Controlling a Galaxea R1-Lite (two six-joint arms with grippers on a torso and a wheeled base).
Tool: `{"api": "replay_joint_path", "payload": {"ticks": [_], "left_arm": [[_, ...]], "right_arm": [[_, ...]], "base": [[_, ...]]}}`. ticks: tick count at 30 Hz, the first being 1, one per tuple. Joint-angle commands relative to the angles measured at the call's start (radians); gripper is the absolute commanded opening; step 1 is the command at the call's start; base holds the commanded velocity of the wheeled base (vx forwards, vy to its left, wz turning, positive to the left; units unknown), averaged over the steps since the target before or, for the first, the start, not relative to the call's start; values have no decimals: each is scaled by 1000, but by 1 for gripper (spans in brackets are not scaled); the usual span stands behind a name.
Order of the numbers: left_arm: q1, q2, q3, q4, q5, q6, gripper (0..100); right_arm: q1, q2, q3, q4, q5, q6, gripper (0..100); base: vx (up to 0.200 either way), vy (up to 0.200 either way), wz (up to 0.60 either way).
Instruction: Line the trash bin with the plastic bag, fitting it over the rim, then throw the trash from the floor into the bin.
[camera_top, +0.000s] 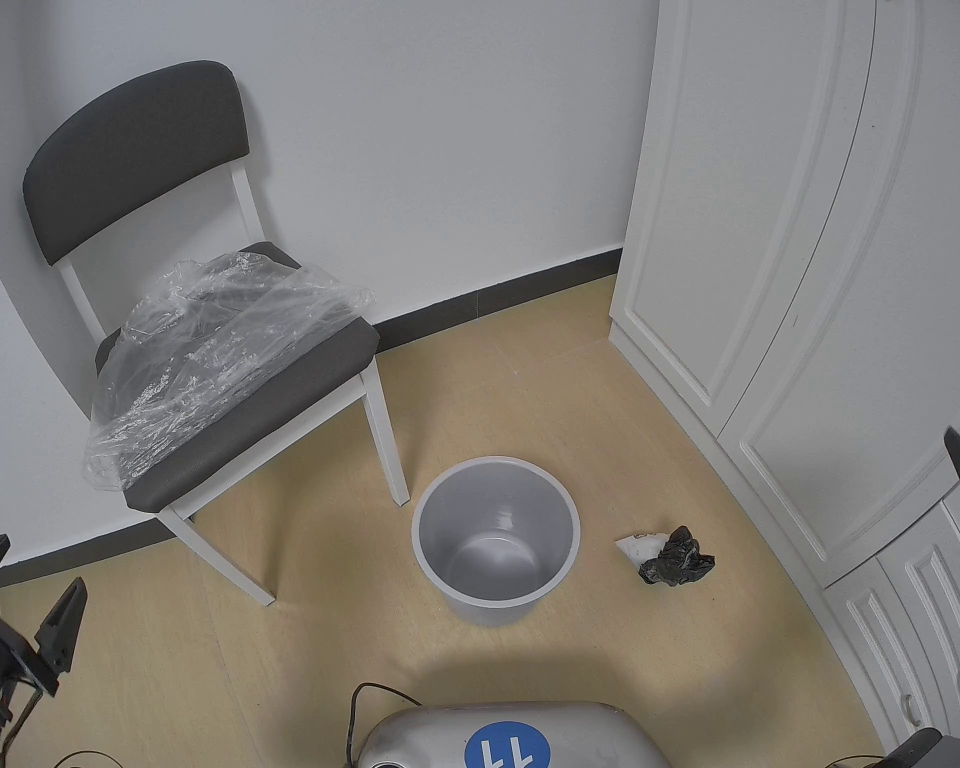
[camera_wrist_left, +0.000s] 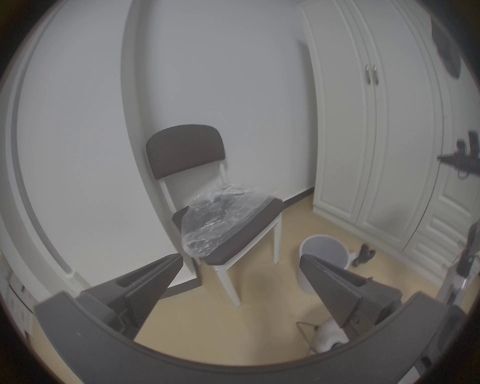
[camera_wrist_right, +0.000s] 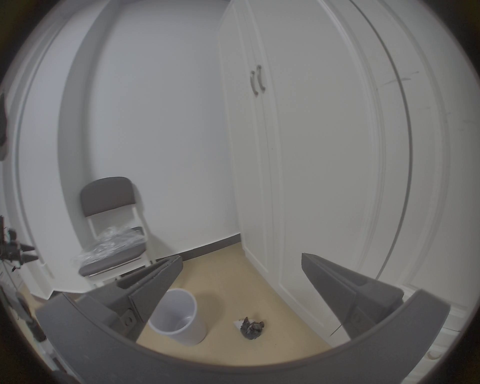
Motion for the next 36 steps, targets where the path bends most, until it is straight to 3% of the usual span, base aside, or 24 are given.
{"api": "replay_joint_path", "payload": {"ticks": [1, 2, 5, 9, 16, 20, 23, 28, 36], "left_arm": [[11, 273, -71, -22, 88, 149, 100], [19, 286, -76, -24, 96, 160, 100], [50, 327, -81, -25, 153, 204, 100], [77, 370, -87, -27, 197, 252, 100], [125, 476, -113, -59, 205, 270, 100], [151, 487, -110, -62, 205, 298, 100], [177, 487, -105, -62, 203, 342, 100], [221, 505, -107, -62, 200, 379, 100], [228, 576, -123, -65, 199, 381, 100]], "right_arm": [[147, 401, -175, -121, -234, 33, 100], [187, 443, -205, -124, -298, 67, 100], [264, 528, -256, -144, -409, 143, 100], [284, 564, -236, -160, -427, 140, 100], [310, 515, -182, -157, -314, 107, 100], [324, 452, -138, -158, -136, 42, 100], [324, 421, -141, -149, -62, 39, 100], [325, 430, -152, -149, -83, 39, 100], [330, 404, -146, -148, -93, 16, 100]], "base": [[0, 0, 0], [0, 0, 0], [0, 0, 0], [0, 0, 0], [0, 0, 0], [0, 0, 0], [0, 0, 0], [0, 0, 0], [0, 0, 0]]}}
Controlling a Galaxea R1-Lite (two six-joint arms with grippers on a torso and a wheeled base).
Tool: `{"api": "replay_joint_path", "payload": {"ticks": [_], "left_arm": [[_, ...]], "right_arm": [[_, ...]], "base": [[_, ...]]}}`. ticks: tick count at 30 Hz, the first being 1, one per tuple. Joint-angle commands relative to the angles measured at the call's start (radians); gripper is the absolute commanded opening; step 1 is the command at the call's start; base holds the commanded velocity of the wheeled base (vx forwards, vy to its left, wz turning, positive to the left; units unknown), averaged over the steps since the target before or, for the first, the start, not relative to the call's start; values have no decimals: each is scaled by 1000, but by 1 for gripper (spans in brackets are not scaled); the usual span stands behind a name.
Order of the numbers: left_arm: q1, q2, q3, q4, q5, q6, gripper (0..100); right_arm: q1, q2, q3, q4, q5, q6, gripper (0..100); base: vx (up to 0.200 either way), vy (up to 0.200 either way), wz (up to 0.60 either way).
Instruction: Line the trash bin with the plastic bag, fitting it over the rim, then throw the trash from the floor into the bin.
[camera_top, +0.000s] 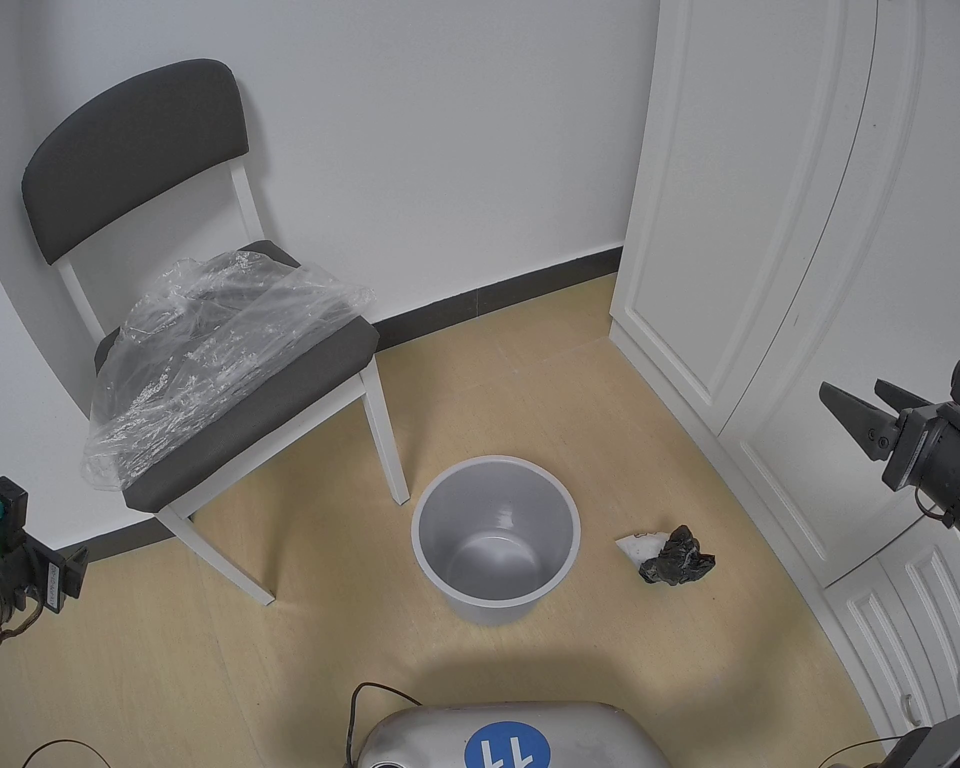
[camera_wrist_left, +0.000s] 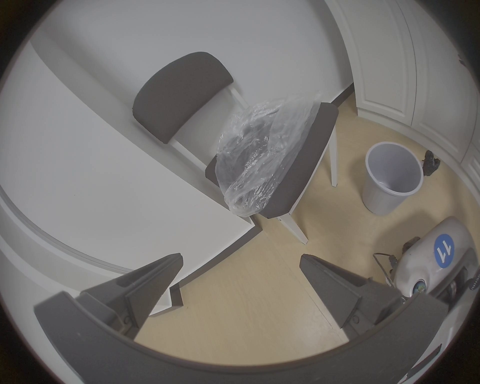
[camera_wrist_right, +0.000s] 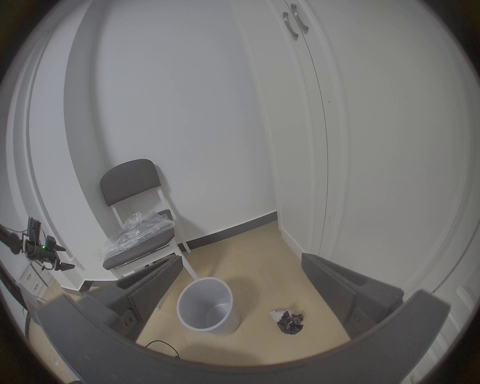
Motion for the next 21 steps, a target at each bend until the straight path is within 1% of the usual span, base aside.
{"api": "replay_joint_path", "payload": {"ticks": [1, 4, 9, 13, 21], "left_arm": [[4, 49, -11, -1, 1, 2, 100], [4, 61, -23, -1, -2, 11, 100], [1, 87, -37, -1, -2, 11, 100], [2, 134, -61, -36, -2, 13, 100], [21, 228, -61, -130, -2, 51, 100]], "right_arm": [[2, -35, 6, 1, -5, -23, 100], [4, -33, 6, 4, -5, -49, 100], [4, -21, 4, 3, -1, -46, 100], [7, -19, 10, -8, 0, 21, 100], [12, -27, 33, -20, -3, 32, 100]], "base": [[0, 0, 0], [0, 0, 0], [0, 0, 0], [0, 0, 0], [0, 0, 0]]}}
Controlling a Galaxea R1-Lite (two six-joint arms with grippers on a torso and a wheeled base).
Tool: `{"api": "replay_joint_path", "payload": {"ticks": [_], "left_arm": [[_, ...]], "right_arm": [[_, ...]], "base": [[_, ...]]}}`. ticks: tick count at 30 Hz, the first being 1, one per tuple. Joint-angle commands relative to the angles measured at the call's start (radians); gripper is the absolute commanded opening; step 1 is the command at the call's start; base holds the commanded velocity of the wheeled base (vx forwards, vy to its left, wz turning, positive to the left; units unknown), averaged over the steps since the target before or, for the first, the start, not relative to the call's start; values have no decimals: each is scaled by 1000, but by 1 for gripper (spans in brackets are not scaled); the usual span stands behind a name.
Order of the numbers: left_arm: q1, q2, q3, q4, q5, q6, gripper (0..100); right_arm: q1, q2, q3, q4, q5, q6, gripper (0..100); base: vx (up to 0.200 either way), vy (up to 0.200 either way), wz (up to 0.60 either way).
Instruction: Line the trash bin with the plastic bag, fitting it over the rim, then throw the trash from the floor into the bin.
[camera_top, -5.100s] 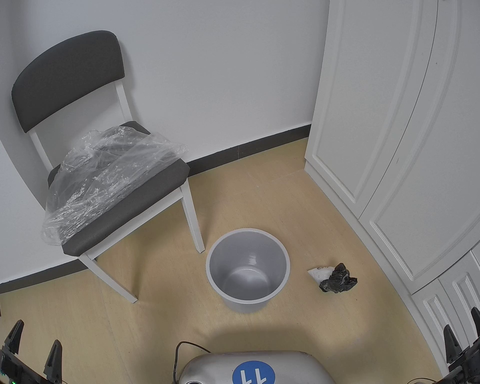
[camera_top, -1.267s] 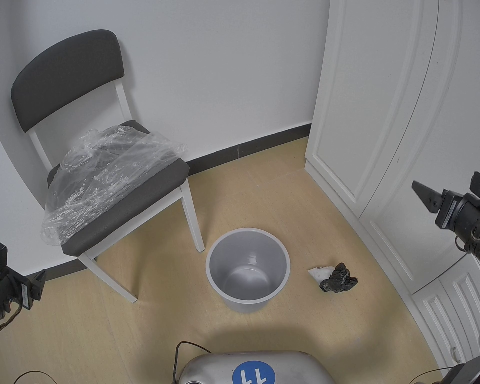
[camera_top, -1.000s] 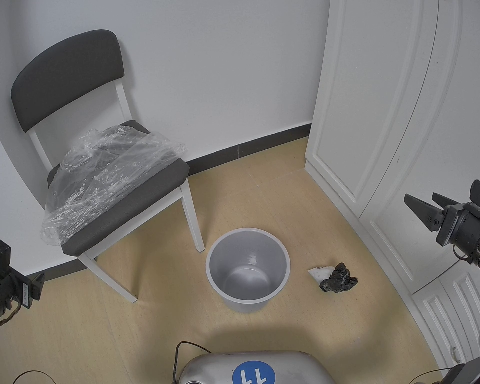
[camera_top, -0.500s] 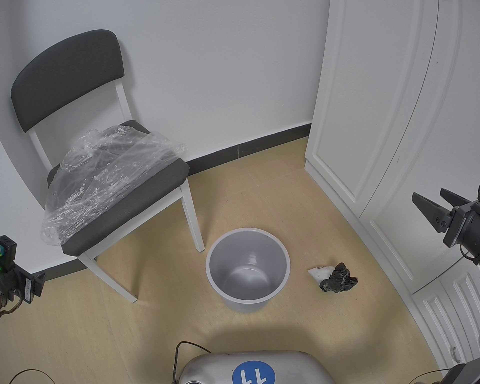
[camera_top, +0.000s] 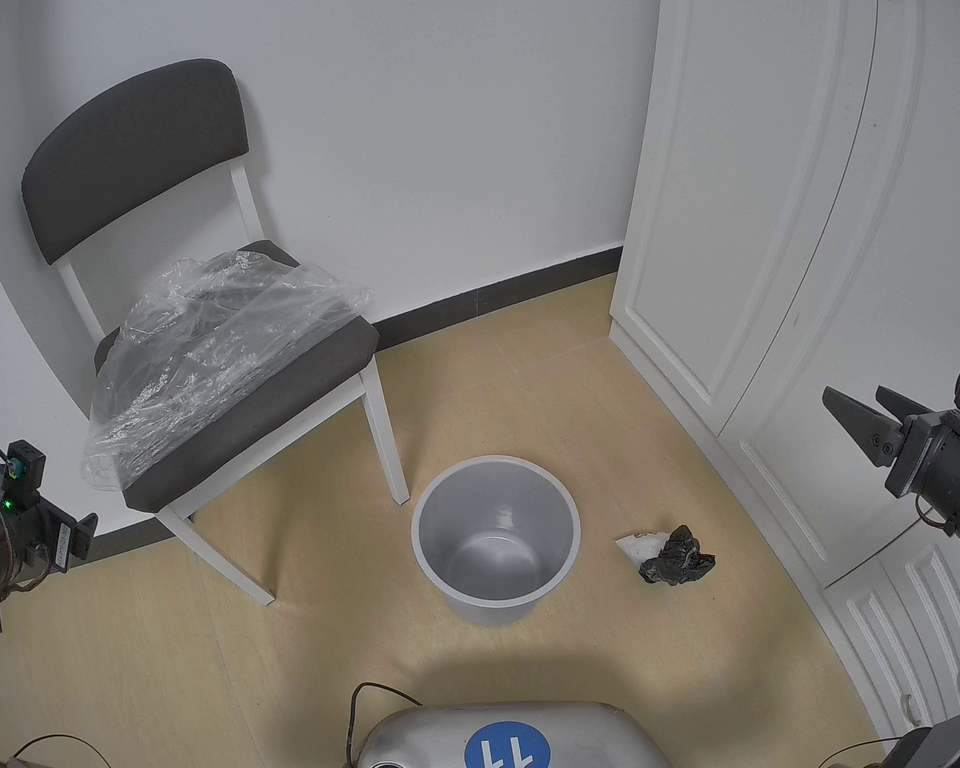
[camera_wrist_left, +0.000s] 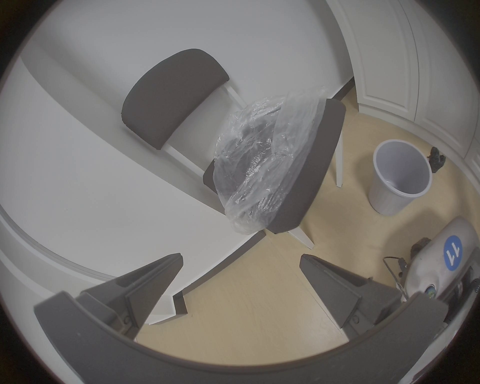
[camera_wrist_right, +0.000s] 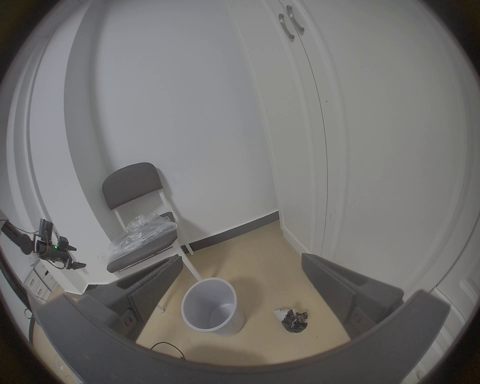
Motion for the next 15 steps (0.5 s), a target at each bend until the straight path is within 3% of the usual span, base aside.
{"api": "replay_joint_path", "payload": {"ticks": [1, 15], "left_arm": [[13, 64, 1, -24, 1, 8, 100], [20, 151, -19, -53, -1, 8, 100]], "right_arm": [[2, -13, 5, -7, -3, 3, 100], [2, -5, -18, -6, -3, 83, 100]], "base": [[0, 0, 0], [0, 0, 0]]}}
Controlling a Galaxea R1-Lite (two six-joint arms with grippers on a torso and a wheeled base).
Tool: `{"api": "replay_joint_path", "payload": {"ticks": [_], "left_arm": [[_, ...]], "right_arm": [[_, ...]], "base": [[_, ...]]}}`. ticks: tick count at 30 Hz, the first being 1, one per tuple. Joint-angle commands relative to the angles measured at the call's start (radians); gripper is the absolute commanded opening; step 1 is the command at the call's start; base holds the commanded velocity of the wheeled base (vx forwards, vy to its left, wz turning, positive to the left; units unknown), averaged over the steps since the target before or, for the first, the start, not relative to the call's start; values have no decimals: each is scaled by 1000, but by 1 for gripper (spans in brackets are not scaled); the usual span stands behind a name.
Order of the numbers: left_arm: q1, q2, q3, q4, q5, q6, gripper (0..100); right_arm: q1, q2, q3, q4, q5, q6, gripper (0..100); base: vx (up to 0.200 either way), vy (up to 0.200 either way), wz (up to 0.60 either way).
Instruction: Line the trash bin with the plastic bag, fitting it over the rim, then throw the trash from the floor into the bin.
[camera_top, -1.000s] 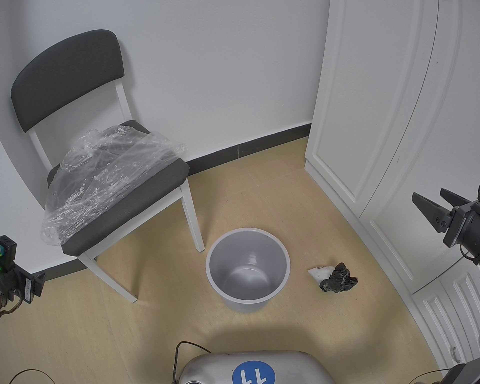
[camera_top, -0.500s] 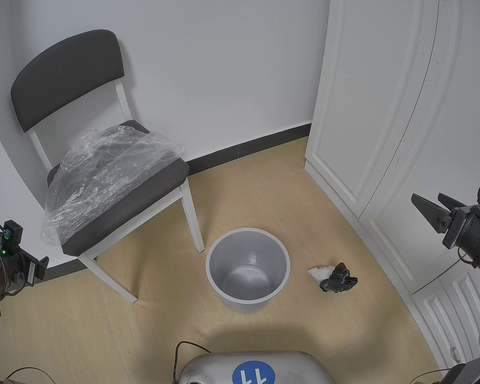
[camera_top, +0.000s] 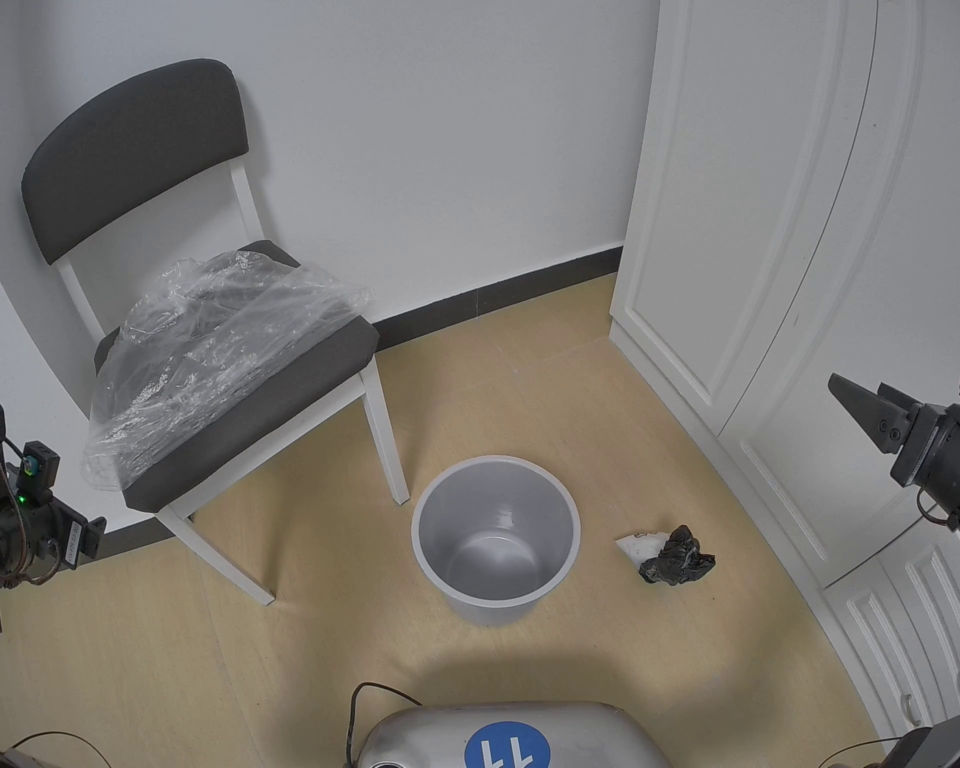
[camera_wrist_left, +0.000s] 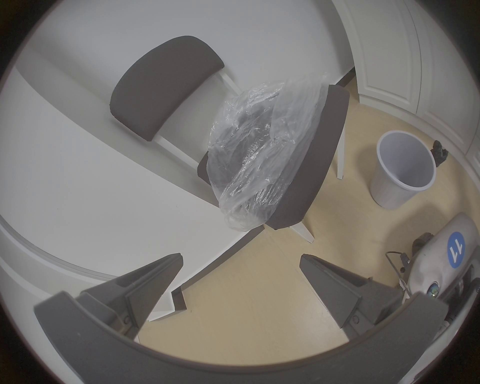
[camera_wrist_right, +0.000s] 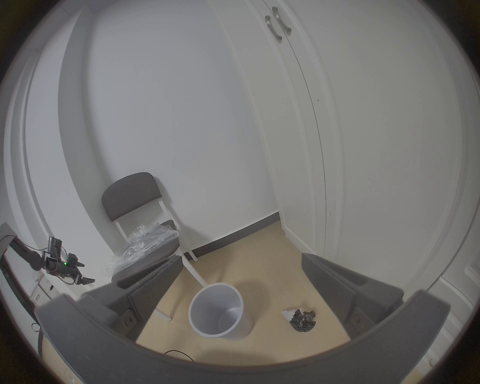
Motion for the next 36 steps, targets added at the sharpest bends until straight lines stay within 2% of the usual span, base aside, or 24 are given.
{"api": "replay_joint_path", "payload": {"ticks": [1, 9, 24, 36], "left_arm": [[4, 61, -8, -35, 0, -1, 100], [44, 190, -8, -213, 0, 6, 100], [70, 236, -14, -234, -1, 25, 100], [77, 360, -14, -424, -4, 18, 100]], "right_arm": [[0, -1, -12, 3, 9, 13, 100], [-9, 4, -19, 0, 9, 35, 100], [-12, 5, -38, 2, 7, 50, 100], [-34, 4, -44, 0, 9, 64, 100]], "base": [[0, 0, 0], [0, 0, 0], [0, 0, 0], [0, 0, 0]]}}
